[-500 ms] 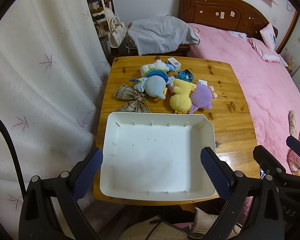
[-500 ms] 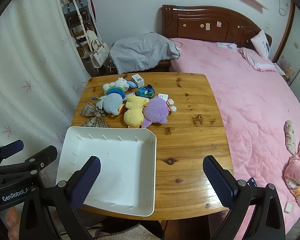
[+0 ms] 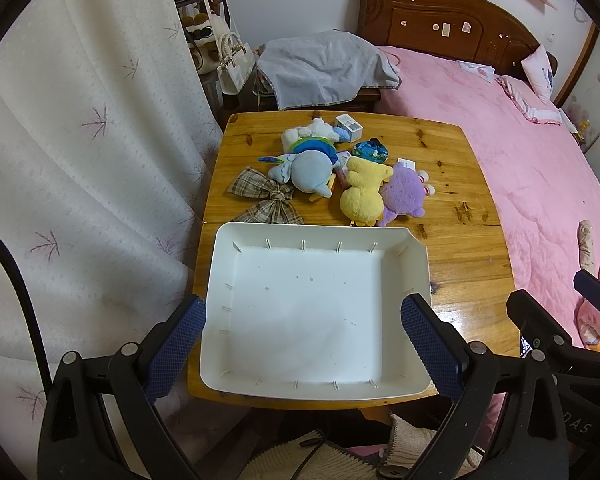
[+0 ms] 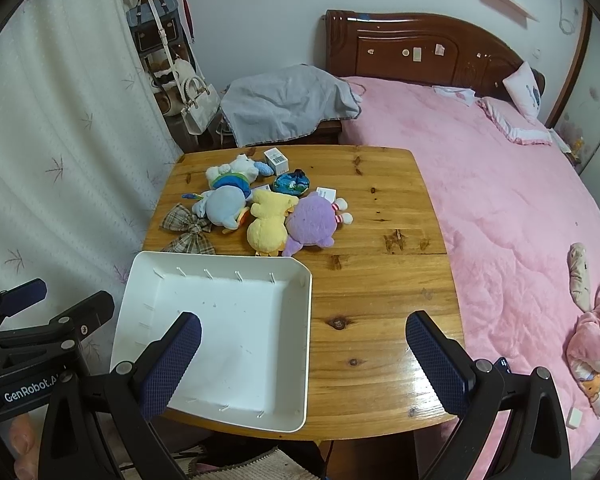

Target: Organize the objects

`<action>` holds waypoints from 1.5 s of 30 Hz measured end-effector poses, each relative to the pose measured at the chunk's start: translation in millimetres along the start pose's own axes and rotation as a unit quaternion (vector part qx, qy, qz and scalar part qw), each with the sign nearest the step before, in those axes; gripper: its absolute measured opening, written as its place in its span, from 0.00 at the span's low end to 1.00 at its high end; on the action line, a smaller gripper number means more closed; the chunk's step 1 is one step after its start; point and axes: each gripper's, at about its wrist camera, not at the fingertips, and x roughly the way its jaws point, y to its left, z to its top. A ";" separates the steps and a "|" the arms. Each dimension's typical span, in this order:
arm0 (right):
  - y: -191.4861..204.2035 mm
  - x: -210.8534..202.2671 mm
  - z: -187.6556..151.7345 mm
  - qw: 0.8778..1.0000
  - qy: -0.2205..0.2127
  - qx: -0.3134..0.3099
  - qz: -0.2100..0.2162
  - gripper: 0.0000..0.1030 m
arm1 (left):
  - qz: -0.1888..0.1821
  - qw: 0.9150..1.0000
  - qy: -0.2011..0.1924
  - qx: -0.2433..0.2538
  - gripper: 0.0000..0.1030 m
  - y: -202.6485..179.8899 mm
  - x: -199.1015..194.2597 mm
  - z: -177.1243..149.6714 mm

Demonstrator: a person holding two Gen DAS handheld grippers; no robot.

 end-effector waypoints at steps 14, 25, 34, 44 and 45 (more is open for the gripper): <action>0.9 -1.5 5.9 1.000 -0.003 -0.014 0.008 1.00 | 0.008 1.000 -0.002 -0.015 0.96 0.7 -1.7 1.6; -14.9 -0.4 15.4 0.998 -0.017 -0.042 0.039 1.00 | 0.055 0.994 -0.025 -0.090 0.96 -17.0 -11.1 14.5; -28.2 6.6 20.4 0.996 -0.023 -0.041 0.076 1.00 | 0.079 0.983 -0.047 -0.159 0.96 19.7 -24.3 32.3; -19.7 31.9 36.9 0.995 0.006 -0.028 0.094 0.98 | 0.131 0.975 -0.044 -0.177 0.96 74.4 -6.5 60.8; -18.3 36.8 41.5 0.995 0.014 -0.021 0.100 0.96 | 0.131 0.976 -0.043 -0.171 0.96 77.0 -1.6 66.3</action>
